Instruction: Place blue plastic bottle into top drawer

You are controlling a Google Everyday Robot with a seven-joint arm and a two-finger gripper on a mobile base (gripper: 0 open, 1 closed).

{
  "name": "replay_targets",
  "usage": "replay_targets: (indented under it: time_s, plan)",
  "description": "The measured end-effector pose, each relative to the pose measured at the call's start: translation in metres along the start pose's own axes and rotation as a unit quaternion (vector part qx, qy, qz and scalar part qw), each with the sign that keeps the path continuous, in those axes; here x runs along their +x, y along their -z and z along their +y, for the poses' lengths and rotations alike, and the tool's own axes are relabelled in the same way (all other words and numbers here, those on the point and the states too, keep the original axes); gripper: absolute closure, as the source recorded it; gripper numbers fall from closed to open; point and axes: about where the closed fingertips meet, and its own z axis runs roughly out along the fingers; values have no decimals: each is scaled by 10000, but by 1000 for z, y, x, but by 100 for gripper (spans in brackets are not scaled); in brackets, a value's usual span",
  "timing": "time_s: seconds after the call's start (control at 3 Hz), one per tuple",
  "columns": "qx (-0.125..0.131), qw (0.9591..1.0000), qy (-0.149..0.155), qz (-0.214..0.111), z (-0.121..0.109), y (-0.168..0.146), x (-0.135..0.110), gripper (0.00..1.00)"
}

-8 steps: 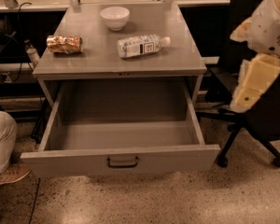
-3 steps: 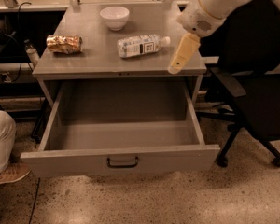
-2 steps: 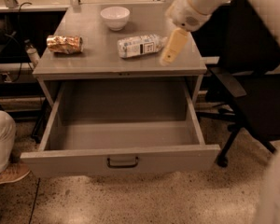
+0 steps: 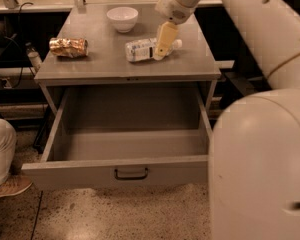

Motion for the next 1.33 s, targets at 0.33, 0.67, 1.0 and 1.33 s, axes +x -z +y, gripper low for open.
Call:
replay_targets:
  time_s: [0.33,0.67,1.0,1.33]
  plan:
    - [-142,9996,98,207,-8,-26,-11,0]
    - [-328,9987,117,368,-10,-48,-15,0]
    - [-514,9974,108,490,-8,-66,-14,0]
    - [-679,9963,76,526,-5,-79,-13,0]
